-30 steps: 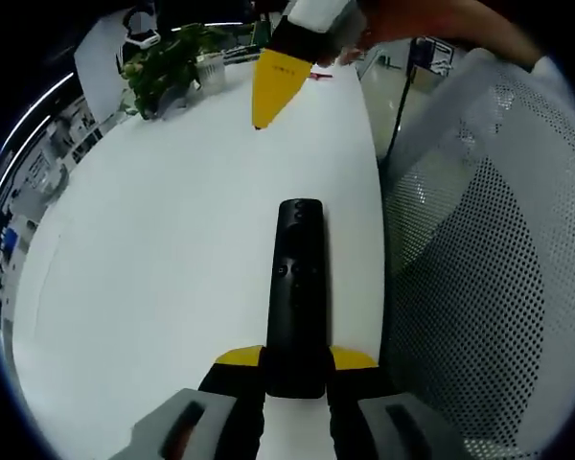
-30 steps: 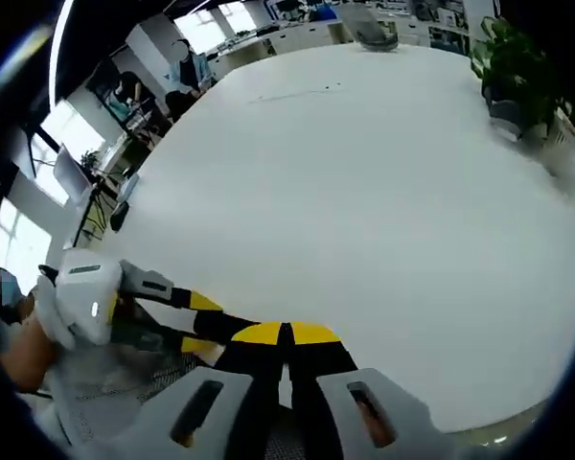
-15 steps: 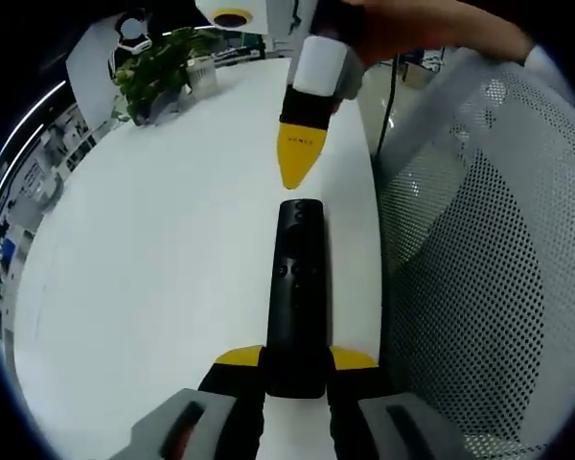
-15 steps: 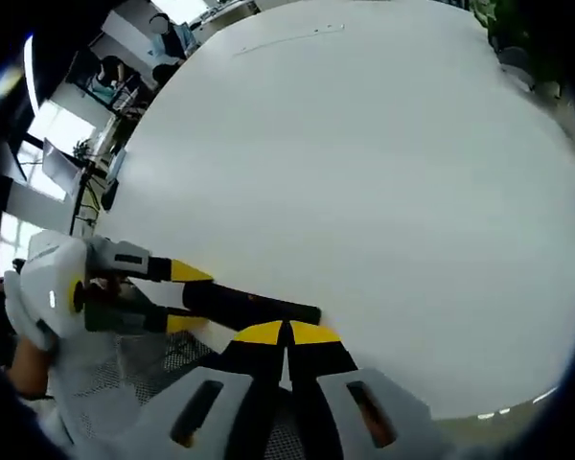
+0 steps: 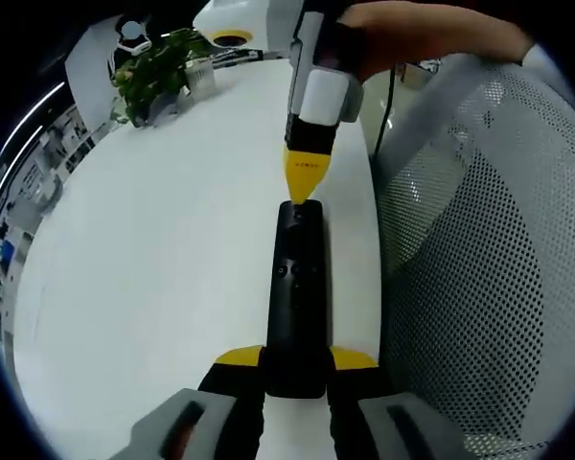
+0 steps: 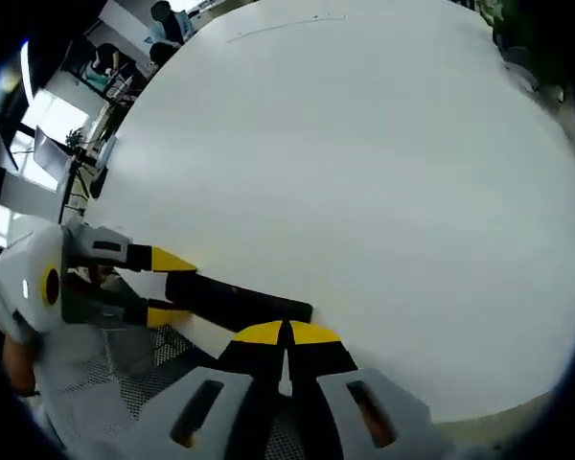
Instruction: Press the specified remote control buttons in sequence, fully releasing each button before pressing the next.
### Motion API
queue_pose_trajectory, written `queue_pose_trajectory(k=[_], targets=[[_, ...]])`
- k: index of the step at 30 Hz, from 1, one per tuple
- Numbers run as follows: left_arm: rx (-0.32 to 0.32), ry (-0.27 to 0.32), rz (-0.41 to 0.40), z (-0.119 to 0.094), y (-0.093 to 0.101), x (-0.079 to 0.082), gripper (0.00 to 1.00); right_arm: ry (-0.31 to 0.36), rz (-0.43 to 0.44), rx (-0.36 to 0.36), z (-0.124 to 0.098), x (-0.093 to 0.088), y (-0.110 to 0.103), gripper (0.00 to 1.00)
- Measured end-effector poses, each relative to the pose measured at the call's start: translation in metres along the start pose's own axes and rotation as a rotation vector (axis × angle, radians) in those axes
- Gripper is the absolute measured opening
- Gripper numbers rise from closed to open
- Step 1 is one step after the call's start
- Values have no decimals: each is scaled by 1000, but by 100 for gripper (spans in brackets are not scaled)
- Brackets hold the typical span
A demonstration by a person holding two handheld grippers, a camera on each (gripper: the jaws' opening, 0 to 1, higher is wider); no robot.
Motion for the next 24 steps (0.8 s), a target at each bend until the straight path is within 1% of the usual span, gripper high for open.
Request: queue_pose_trajectory(k=[5, 11, 15, 18, 21, 24], targets=[[-2, 0, 1, 0, 0, 0, 24, -22, 2, -18, 4, -4, 4, 0], [-2, 1, 0, 1, 0, 0, 24, -18, 2, -18, 3, -3, 3, 0], [-2, 1, -11, 1, -1, 0, 24, -20, -25, -27, 4, -3, 2, 0], [-1, 1, -26, 1, -1, 0, 25, -31, -21, -35, 4, -3, 2, 0], [1, -2, -40, 1, -1, 0, 25, -40, -39, -58, 6, -2, 1, 0], [3, -2, -44, 1, -1, 0, 25, -45, -21, -69, 6, -2, 2, 0]])
Point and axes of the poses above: the point that each gripper's makers call its tool centre point, and the gripper's own axes: z roughly forward along the fingers, y roughly to its right, x roughly out of its top, the point moved 1 cm from there along -z, roughly backward along the fingers, and after that the axes turned 13 degrees about z, right-handed, at the moved point
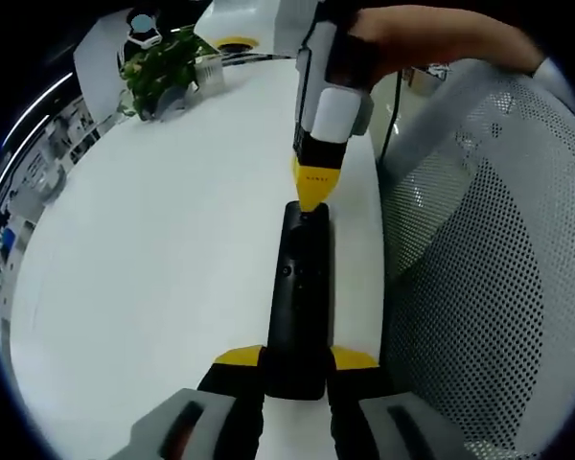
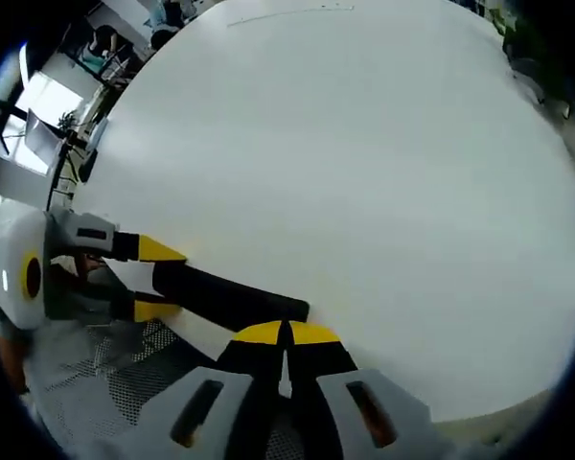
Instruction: Press the specified remote control buttons in sequence, fully releasing each button before pressing the next.
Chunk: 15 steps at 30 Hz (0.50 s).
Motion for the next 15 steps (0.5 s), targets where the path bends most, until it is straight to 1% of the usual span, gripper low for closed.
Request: queue_pose_trajectory(k=[3, 6, 8, 11, 13, 15], targets=[[2, 2, -4, 0, 0, 0, 25, 12, 49, 28, -1, -1, 1, 0], [5, 1, -8, 0, 0, 0, 25, 18, 60, 48, -1, 0, 3, 0], [7, 1, -11, 0, 0, 0, 25, 20, 84, 67, 0, 0, 3, 0], [9, 4, -11, 0, 0, 0, 25, 11, 116, 89, -1, 0, 3, 0], [9, 7, -9, 0, 0, 0, 25, 0, 107, 103, -1, -1, 3, 0], [9, 8, -9, 0, 0, 0, 25, -4, 127, 110, -1, -1, 3, 0]])
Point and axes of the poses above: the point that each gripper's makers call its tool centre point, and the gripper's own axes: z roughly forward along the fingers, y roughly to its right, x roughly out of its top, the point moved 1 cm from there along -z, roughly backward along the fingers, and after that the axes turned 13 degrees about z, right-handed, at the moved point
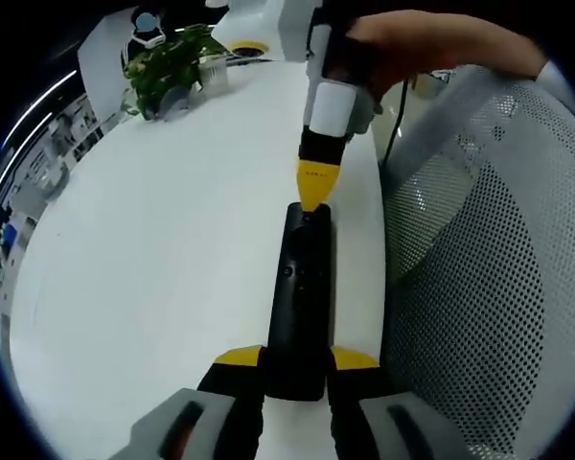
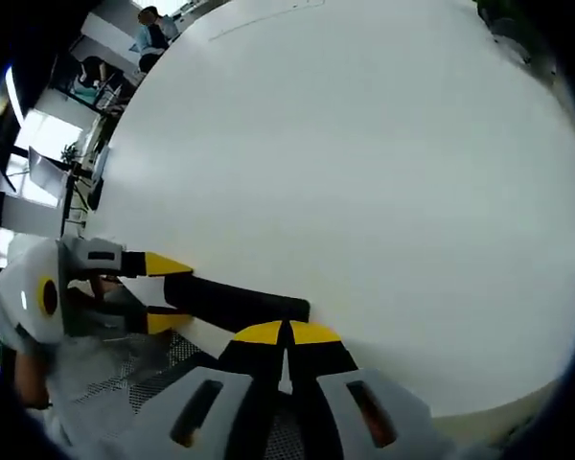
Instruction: Press the specified remote control buttons in sequence, fully releasing each button before pressing the next.
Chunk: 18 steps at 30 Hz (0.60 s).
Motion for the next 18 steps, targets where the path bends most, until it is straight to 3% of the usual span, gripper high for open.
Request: queue_pose_trajectory(k=[10, 18], targets=[[3, 6, -4, 0, 0, 0, 25, 29, 3, 19, -3, 4, -4, 0], [4, 9, -5, -1, 0, 0, 25, 10, 6, 55, 1, 2, -13, 0]])
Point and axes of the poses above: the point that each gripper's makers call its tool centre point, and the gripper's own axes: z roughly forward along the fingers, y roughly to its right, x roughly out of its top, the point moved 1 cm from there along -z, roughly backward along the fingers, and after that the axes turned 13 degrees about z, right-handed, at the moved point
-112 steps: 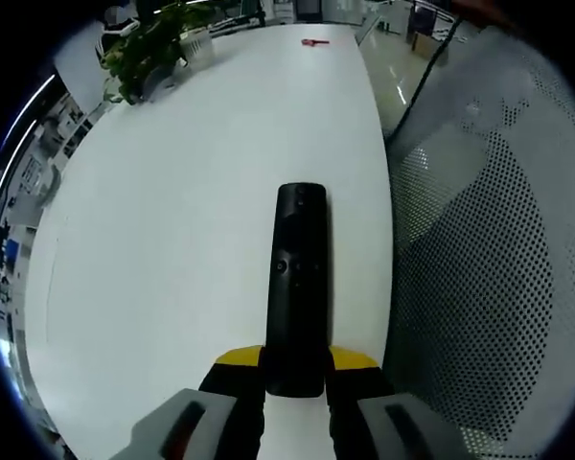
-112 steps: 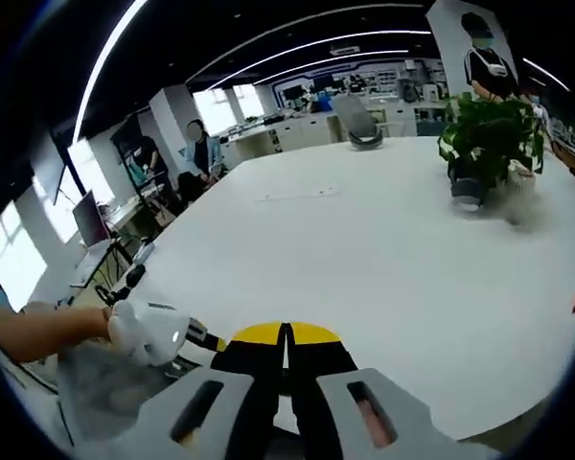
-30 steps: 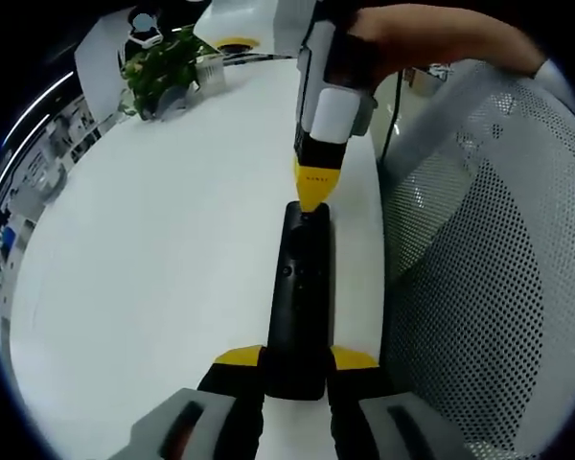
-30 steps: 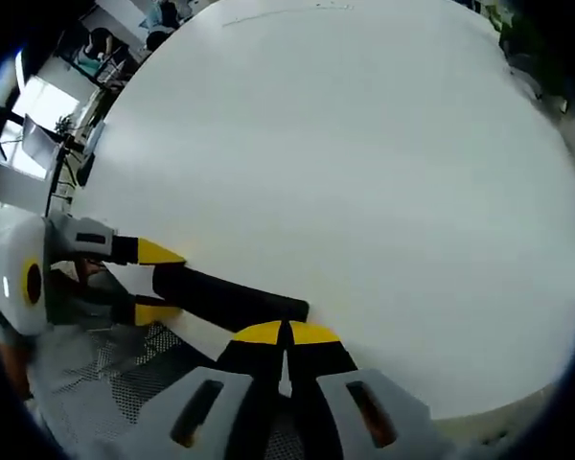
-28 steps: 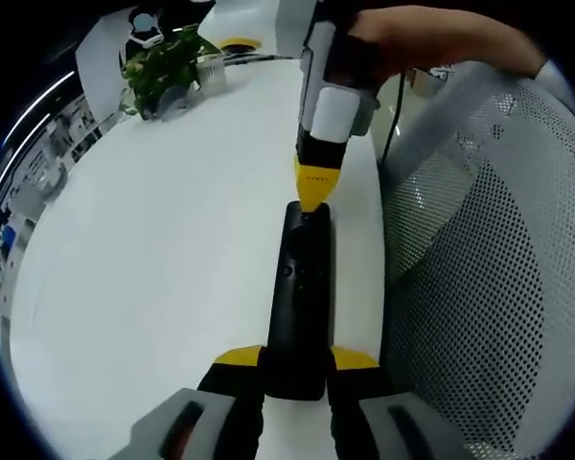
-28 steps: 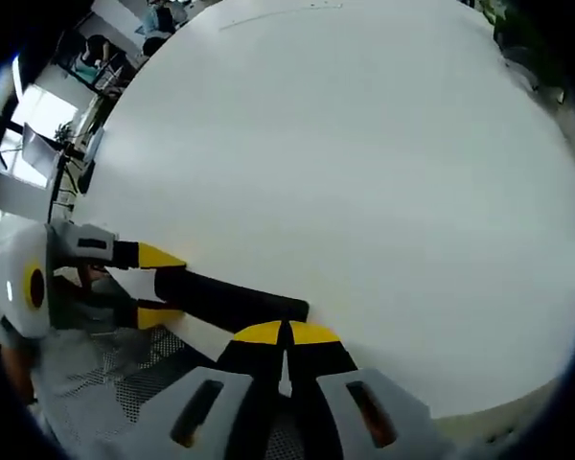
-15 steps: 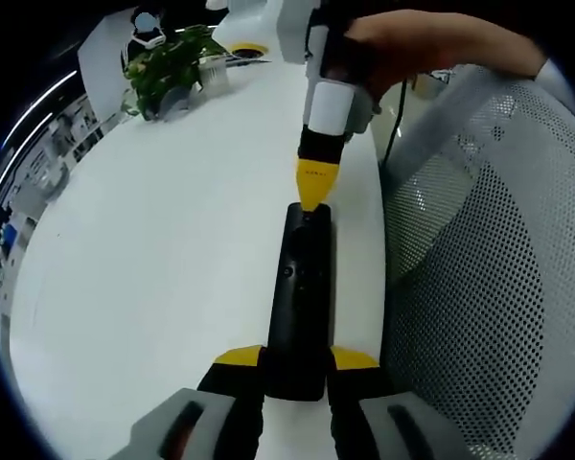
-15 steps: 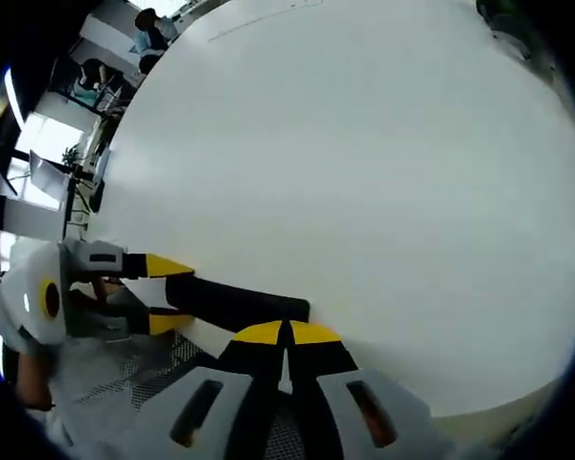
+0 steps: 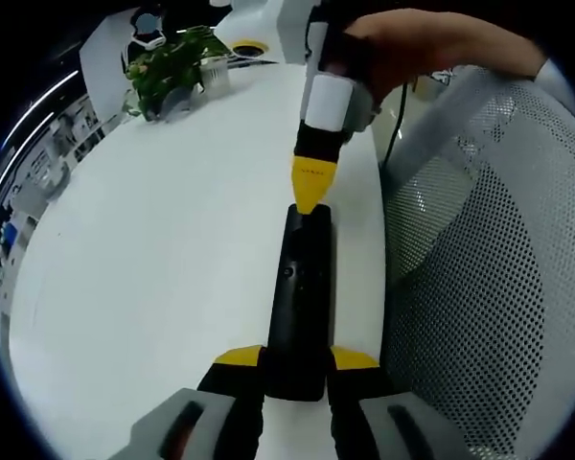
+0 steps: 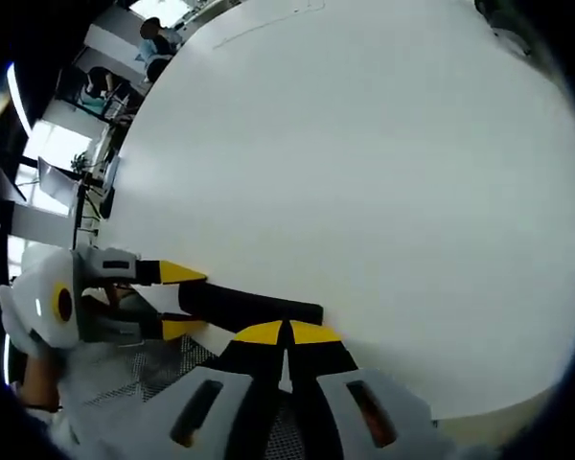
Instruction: Press the specified remote control buttons in sequence, fully releasing each button before pressing the next.
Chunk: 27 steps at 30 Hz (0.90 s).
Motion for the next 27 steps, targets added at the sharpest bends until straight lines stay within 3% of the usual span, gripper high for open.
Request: queue_pose_trajectory(k=[14, 18, 27], targets=[[2, 7, -8, 0, 0, 0, 25, -40, -25, -20, 5, -2, -2, 0], [3, 10, -8, 0, -1, 0, 25, -30, -66, -38, 4, -3, -2, 0], [5, 12, -10, 1, -1, 1, 25, -37, -53, -34, 3, -4, -2, 0]])
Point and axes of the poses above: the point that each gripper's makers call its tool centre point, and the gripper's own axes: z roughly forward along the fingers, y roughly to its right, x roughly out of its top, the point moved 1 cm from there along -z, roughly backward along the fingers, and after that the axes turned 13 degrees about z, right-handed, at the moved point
